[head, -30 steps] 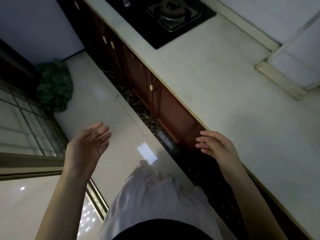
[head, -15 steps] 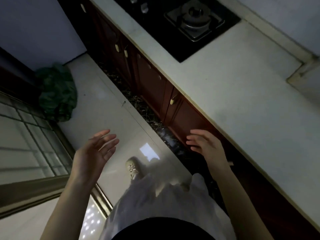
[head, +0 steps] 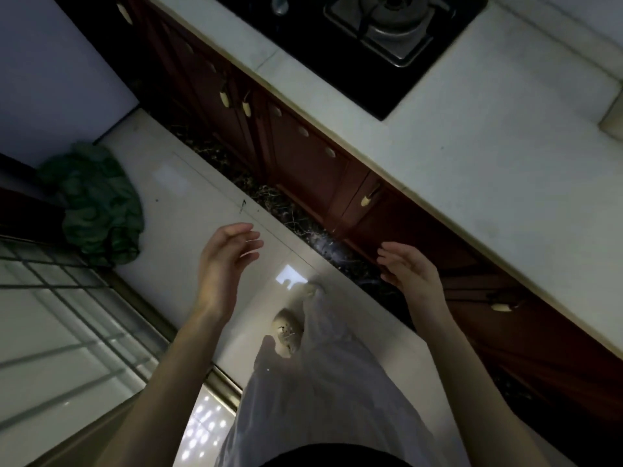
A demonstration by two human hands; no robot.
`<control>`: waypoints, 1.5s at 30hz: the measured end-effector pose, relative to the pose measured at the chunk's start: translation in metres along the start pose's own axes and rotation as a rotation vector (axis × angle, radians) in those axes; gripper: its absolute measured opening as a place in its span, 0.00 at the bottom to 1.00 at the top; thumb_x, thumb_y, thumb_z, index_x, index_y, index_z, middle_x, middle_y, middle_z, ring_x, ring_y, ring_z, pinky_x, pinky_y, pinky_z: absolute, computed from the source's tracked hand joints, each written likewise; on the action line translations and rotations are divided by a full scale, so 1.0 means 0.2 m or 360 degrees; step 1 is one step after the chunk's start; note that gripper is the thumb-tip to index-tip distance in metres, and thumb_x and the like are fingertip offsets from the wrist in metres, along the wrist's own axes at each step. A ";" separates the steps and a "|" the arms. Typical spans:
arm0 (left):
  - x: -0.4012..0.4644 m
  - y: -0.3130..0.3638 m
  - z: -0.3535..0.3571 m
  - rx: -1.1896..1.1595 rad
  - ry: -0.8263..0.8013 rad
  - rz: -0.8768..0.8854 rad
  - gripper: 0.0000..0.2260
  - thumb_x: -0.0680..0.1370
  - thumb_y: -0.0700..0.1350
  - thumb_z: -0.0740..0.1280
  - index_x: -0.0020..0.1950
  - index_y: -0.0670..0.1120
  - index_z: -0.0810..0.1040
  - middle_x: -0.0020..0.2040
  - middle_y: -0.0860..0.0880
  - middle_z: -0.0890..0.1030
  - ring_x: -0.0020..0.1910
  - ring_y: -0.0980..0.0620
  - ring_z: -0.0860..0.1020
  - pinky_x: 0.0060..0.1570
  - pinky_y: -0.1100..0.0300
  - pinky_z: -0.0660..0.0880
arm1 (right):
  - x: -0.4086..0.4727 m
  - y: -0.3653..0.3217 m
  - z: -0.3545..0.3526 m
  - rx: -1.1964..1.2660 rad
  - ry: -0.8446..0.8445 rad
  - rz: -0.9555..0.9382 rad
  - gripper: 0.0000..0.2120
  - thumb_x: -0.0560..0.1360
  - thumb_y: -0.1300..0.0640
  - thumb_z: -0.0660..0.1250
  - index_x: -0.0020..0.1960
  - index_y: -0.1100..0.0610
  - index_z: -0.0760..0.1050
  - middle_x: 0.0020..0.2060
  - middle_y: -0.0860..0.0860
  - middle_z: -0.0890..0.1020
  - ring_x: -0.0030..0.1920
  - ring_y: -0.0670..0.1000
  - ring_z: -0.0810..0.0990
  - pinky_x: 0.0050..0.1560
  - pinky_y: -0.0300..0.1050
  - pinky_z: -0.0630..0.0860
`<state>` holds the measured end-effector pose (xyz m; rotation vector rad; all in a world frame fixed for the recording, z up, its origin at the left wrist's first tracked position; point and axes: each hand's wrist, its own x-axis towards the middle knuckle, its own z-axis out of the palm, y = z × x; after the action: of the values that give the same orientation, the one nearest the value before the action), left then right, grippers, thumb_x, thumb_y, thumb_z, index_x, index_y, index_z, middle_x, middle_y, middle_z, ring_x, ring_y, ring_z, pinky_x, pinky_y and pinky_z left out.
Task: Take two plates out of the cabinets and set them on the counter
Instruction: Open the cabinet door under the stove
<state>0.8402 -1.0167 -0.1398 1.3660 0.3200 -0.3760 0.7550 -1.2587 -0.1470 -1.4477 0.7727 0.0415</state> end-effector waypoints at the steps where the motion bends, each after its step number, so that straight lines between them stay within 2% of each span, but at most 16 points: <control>1: 0.03 -0.01 0.00 0.0052 -0.0001 0.0031 0.11 0.78 0.34 0.55 0.48 0.45 0.76 0.45 0.46 0.78 0.44 0.51 0.78 0.45 0.64 0.76 | 0.03 0.02 0.02 -0.0018 0.0000 0.0000 0.10 0.76 0.67 0.62 0.54 0.58 0.76 0.46 0.49 0.81 0.48 0.47 0.79 0.54 0.44 0.75; 8: 0.30 -0.11 0.08 0.0286 -0.0057 -0.0079 0.12 0.77 0.33 0.56 0.48 0.45 0.76 0.43 0.47 0.79 0.42 0.51 0.78 0.44 0.62 0.75 | 0.25 0.13 0.12 0.0031 0.0084 0.0140 0.11 0.76 0.66 0.61 0.49 0.51 0.77 0.47 0.51 0.81 0.49 0.49 0.79 0.51 0.43 0.75; 11: 0.42 -0.15 0.16 0.0378 -0.0083 -0.0099 0.11 0.78 0.32 0.55 0.50 0.41 0.75 0.42 0.48 0.79 0.41 0.52 0.78 0.43 0.62 0.74 | 0.38 0.18 0.15 0.0057 0.0137 0.0194 0.12 0.76 0.67 0.60 0.50 0.53 0.76 0.52 0.56 0.80 0.51 0.51 0.78 0.51 0.43 0.74; 14: 0.52 -0.18 0.25 0.0439 -0.0110 -0.0097 0.12 0.78 0.33 0.55 0.49 0.43 0.76 0.41 0.49 0.80 0.37 0.58 0.79 0.40 0.66 0.74 | 0.49 0.22 0.17 0.0040 0.0226 0.0239 0.10 0.76 0.68 0.59 0.53 0.59 0.75 0.56 0.62 0.79 0.54 0.56 0.78 0.53 0.46 0.75; 17: 0.62 -0.22 0.34 0.0486 -0.0199 -0.0103 0.12 0.77 0.31 0.55 0.49 0.42 0.76 0.40 0.48 0.79 0.34 0.63 0.79 0.37 0.71 0.74 | 0.60 0.25 0.17 0.0099 0.0267 0.0322 0.11 0.77 0.68 0.57 0.56 0.61 0.74 0.58 0.60 0.78 0.54 0.51 0.78 0.56 0.45 0.75; 20: 0.73 -0.28 0.40 0.0608 -0.0269 -0.0100 0.13 0.75 0.30 0.55 0.49 0.41 0.76 0.40 0.48 0.79 0.34 0.64 0.78 0.35 0.74 0.72 | 0.72 0.28 0.17 0.0003 0.0259 0.0383 0.15 0.78 0.68 0.56 0.62 0.62 0.71 0.61 0.60 0.76 0.60 0.55 0.76 0.63 0.52 0.73; 22: 0.81 -0.32 0.40 0.0707 -0.0317 -0.0132 0.13 0.76 0.31 0.55 0.48 0.44 0.76 0.41 0.49 0.79 0.36 0.61 0.79 0.36 0.74 0.72 | 0.80 0.31 0.18 0.0022 0.0276 0.0426 0.16 0.78 0.67 0.56 0.65 0.62 0.69 0.62 0.58 0.75 0.59 0.53 0.75 0.58 0.46 0.75; 24: 0.89 -0.36 0.40 0.0768 -0.0374 -0.0204 0.13 0.76 0.32 0.56 0.46 0.47 0.77 0.41 0.50 0.80 0.40 0.55 0.79 0.40 0.70 0.73 | 0.86 0.34 0.18 0.0059 0.0337 0.0444 0.18 0.77 0.67 0.57 0.66 0.62 0.68 0.62 0.58 0.75 0.57 0.50 0.75 0.53 0.40 0.73; 26: 0.98 -0.39 0.40 0.0830 -0.0455 -0.0290 0.14 0.75 0.34 0.58 0.45 0.51 0.77 0.42 0.50 0.80 0.42 0.52 0.78 0.43 0.66 0.74 | 0.92 0.38 0.18 0.0060 0.0410 0.0453 0.19 0.77 0.68 0.57 0.68 0.63 0.67 0.64 0.59 0.74 0.57 0.50 0.74 0.53 0.40 0.72; 30: 1.17 -0.43 0.39 0.0957 -0.0661 -0.0405 0.11 0.75 0.32 0.59 0.53 0.41 0.76 0.47 0.45 0.80 0.41 0.55 0.78 0.34 0.77 0.71 | 1.05 0.44 0.24 0.0186 0.0591 0.0431 0.22 0.75 0.75 0.55 0.69 0.68 0.62 0.67 0.66 0.69 0.58 0.56 0.72 0.44 0.31 0.75; 33: 1.30 -0.47 0.41 0.1017 -0.0829 -0.0480 0.12 0.77 0.33 0.58 0.59 0.37 0.74 0.51 0.43 0.78 0.43 0.57 0.77 0.34 0.78 0.70 | 1.14 0.47 0.29 0.0261 0.0711 0.0431 0.22 0.75 0.76 0.54 0.69 0.68 0.61 0.67 0.67 0.68 0.59 0.56 0.71 0.47 0.37 0.74; 37: 1.40 -0.55 0.51 0.1039 -0.1026 -0.0565 0.14 0.78 0.34 0.55 0.62 0.34 0.71 0.49 0.46 0.78 0.43 0.57 0.75 0.34 0.77 0.69 | 1.24 0.49 0.35 0.0346 0.0895 0.0401 0.22 0.74 0.74 0.58 0.67 0.67 0.64 0.62 0.65 0.74 0.55 0.52 0.74 0.44 0.32 0.75; 39: 1.43 -0.59 0.57 0.1086 -0.1131 -0.0552 0.15 0.78 0.32 0.54 0.64 0.33 0.69 0.54 0.41 0.77 0.46 0.55 0.75 0.37 0.78 0.70 | 1.27 0.51 0.38 0.0344 0.0974 0.0374 0.21 0.74 0.73 0.58 0.66 0.67 0.66 0.60 0.64 0.76 0.53 0.52 0.74 0.48 0.37 0.73; 41: 1.43 -0.64 0.63 0.1131 -0.1267 -0.0525 0.18 0.77 0.28 0.53 0.67 0.31 0.65 0.64 0.33 0.72 0.57 0.45 0.75 0.49 0.70 0.72 | 1.28 0.54 0.40 0.0312 0.1026 0.0347 0.21 0.73 0.74 0.56 0.66 0.68 0.67 0.57 0.63 0.77 0.52 0.54 0.75 0.49 0.39 0.73; 43: 1.41 -0.69 0.70 0.1170 -0.1410 -0.0501 0.21 0.76 0.26 0.52 0.69 0.33 0.62 0.70 0.33 0.67 0.68 0.38 0.68 0.63 0.56 0.68 | 1.27 0.56 0.41 0.0308 0.1036 0.0320 0.22 0.72 0.75 0.55 0.65 0.68 0.68 0.56 0.63 0.78 0.54 0.56 0.78 0.51 0.42 0.76; 45: 1.38 -0.74 0.74 0.1233 -0.1533 -0.0418 0.24 0.76 0.26 0.54 0.72 0.38 0.61 0.72 0.37 0.66 0.70 0.41 0.66 0.69 0.52 0.64 | 1.27 0.57 0.41 0.0234 0.0999 0.0301 0.22 0.72 0.74 0.55 0.65 0.66 0.70 0.57 0.64 0.79 0.57 0.60 0.78 0.58 0.55 0.76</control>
<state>1.0243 -1.2076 -0.3638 1.7016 -0.5110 -1.4138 0.9310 -1.2717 -0.3768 -1.2462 1.3924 -0.3338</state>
